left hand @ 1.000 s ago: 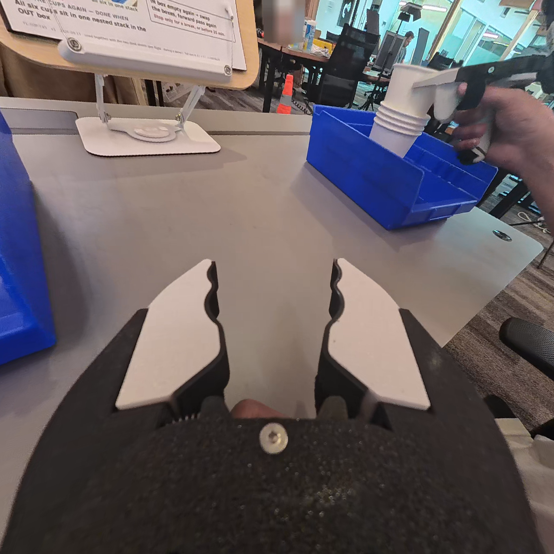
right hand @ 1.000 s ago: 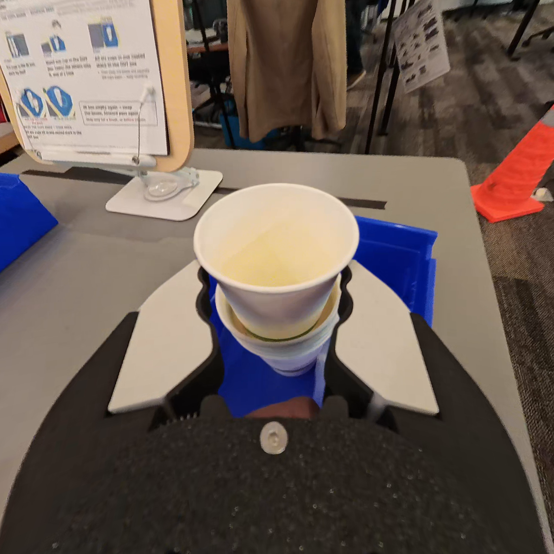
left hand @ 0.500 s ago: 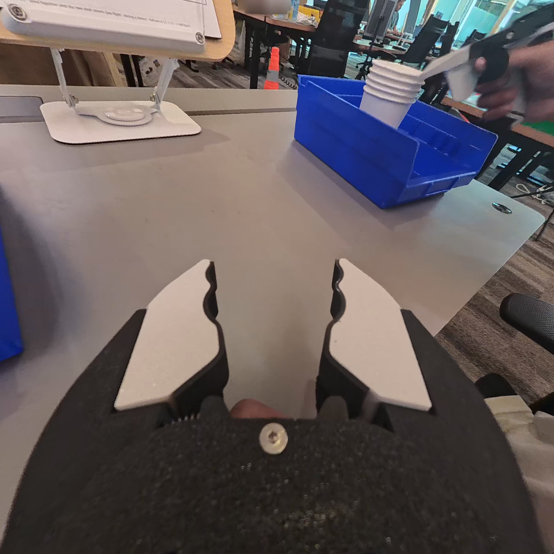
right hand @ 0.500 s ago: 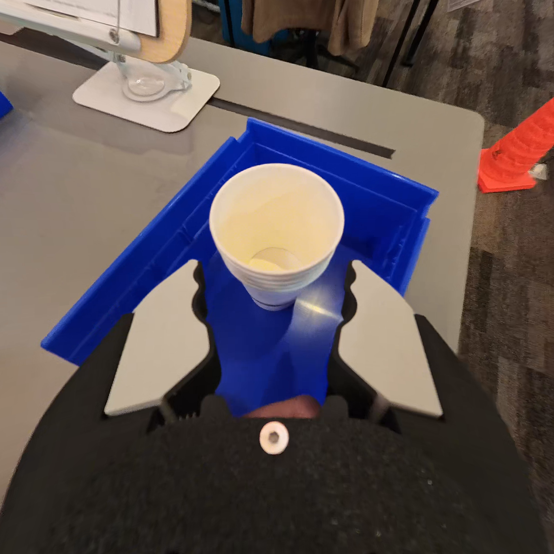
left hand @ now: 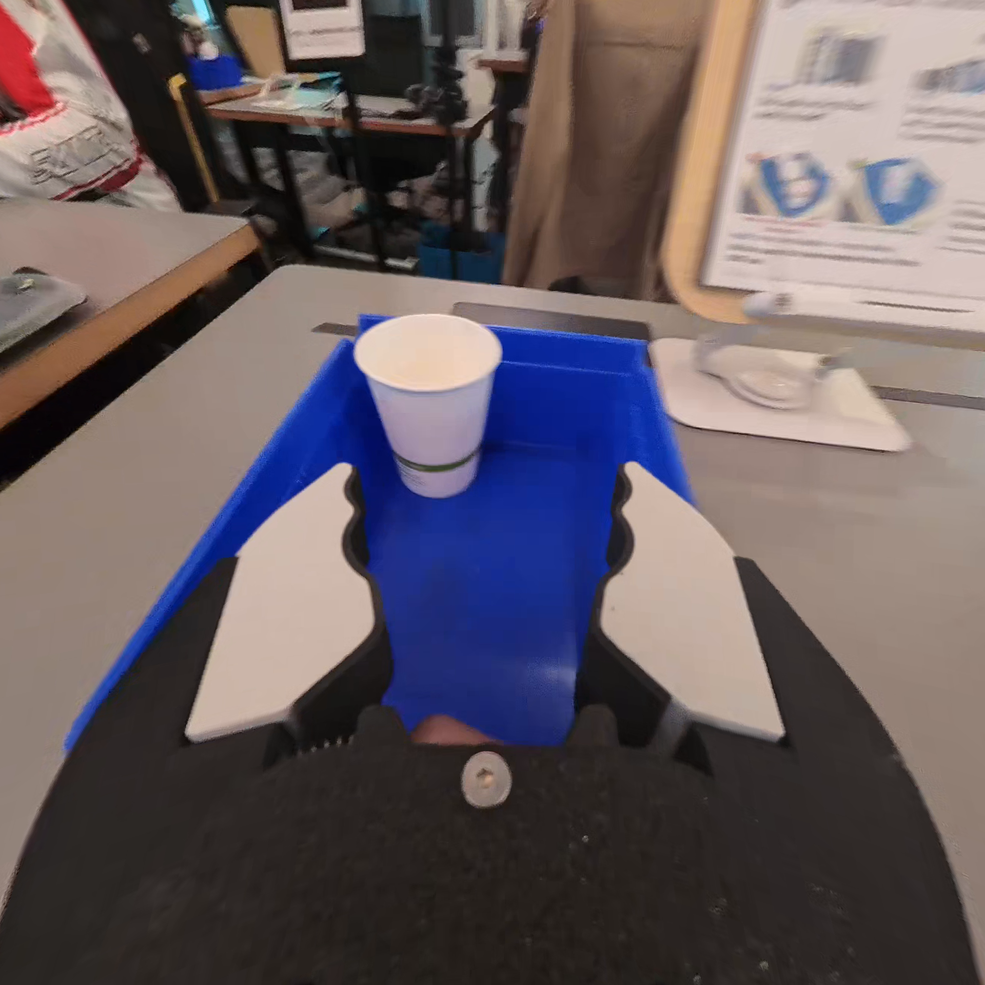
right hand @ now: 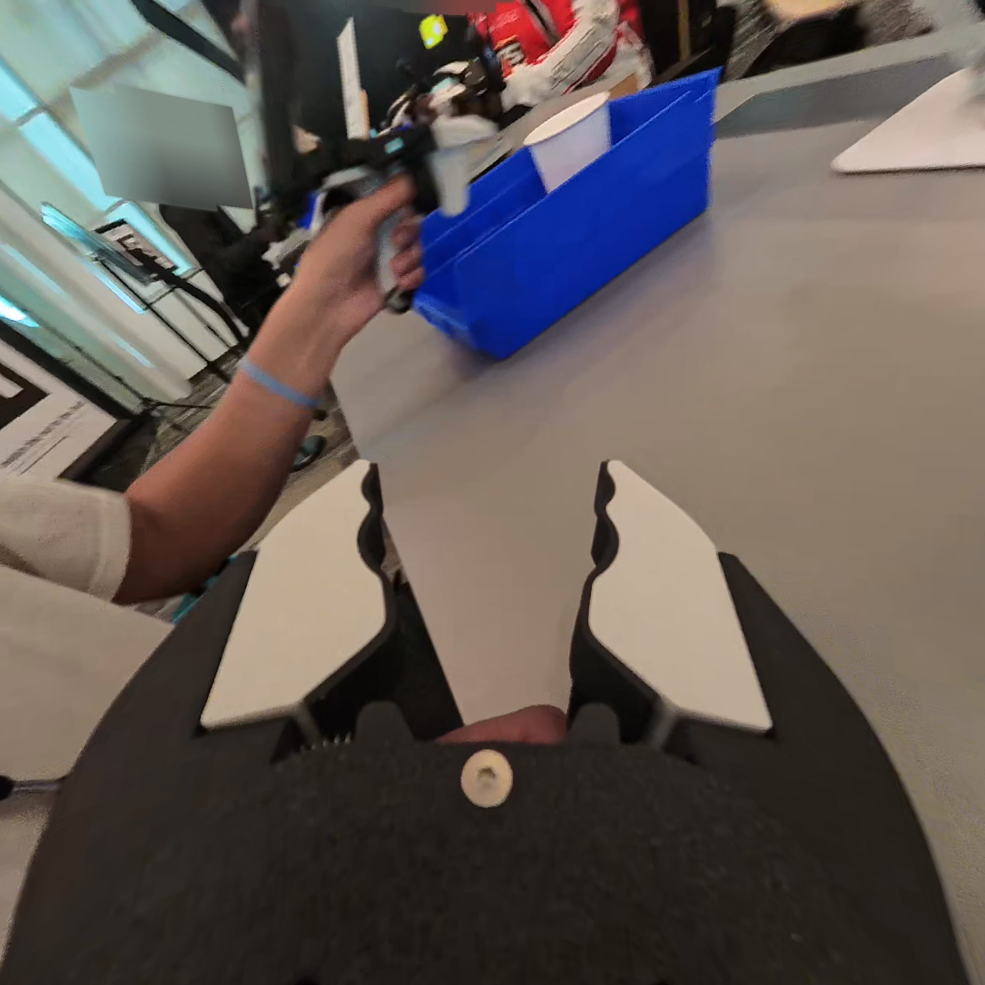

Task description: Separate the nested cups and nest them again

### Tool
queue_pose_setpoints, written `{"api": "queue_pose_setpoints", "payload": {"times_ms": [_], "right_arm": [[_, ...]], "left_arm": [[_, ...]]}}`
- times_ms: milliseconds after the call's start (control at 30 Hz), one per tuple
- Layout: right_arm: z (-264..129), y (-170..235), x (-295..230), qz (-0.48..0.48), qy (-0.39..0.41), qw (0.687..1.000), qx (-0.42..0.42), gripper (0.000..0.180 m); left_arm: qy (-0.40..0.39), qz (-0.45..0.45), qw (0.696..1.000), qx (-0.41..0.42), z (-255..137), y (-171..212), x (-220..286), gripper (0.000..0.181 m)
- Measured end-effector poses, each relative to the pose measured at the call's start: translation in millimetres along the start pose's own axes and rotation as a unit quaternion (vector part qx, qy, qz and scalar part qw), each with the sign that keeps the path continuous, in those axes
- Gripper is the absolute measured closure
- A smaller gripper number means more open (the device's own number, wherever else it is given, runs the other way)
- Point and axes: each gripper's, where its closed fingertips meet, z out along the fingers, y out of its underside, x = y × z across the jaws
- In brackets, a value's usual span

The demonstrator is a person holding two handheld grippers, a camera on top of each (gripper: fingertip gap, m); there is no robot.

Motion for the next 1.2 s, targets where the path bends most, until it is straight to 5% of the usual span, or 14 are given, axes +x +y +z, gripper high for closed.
{"api": "queue_pose_setpoints", "payload": {"times_ms": [233, 500, 733, 900, 1000, 1100, 1200], "right_arm": [[-9.1, -7.6, -7.9, -0.024, -0.010, 1.000, 0.008, 0.104], [-30.0, -6.3, 14.3, 0.005, 0.003, 1.000, 0.022, 0.108], [-49.0, -25.6, 43.0, -0.038, 0.039, 0.998, 0.017, 0.110], [-57.1, -66.8, 57.3, -0.127, 0.041, 0.991, 0.002, 0.106], [-49.4, -91.4, 48.7, -0.211, 0.003, 0.977, -0.030, 0.102], [-33.3, -107.9, 33.0, -0.271, -0.059, 0.958, -0.070, 0.091], [-15.0, -117.4, 14.2, -0.291, -0.114, 0.945, -0.094, 0.087]], "left_arm": [[-0.052, -0.032, 0.985, -0.163, 127.2, 43.9, -36.9, 0.091], [-0.052, 0.017, 0.986, -0.155, 161.5, 44.6, -45.5, 0.098], [-0.015, 0.073, 0.992, -0.104, 91.0, 14.0, -36.0, 0.100], [0.129, 0.102, 0.985, -0.053, 7.5, -25.7, 30.6, 0.101], [0.300, 0.140, 0.942, -0.048, -50.5, -27.8, 110.0, 0.100], [0.477, 0.180, 0.858, -0.059, -111.1, -8.4, 187.7, 0.100], [0.570, 0.231, 0.785, -0.076, -146.2, 20.2, 236.6, 0.100]]}}
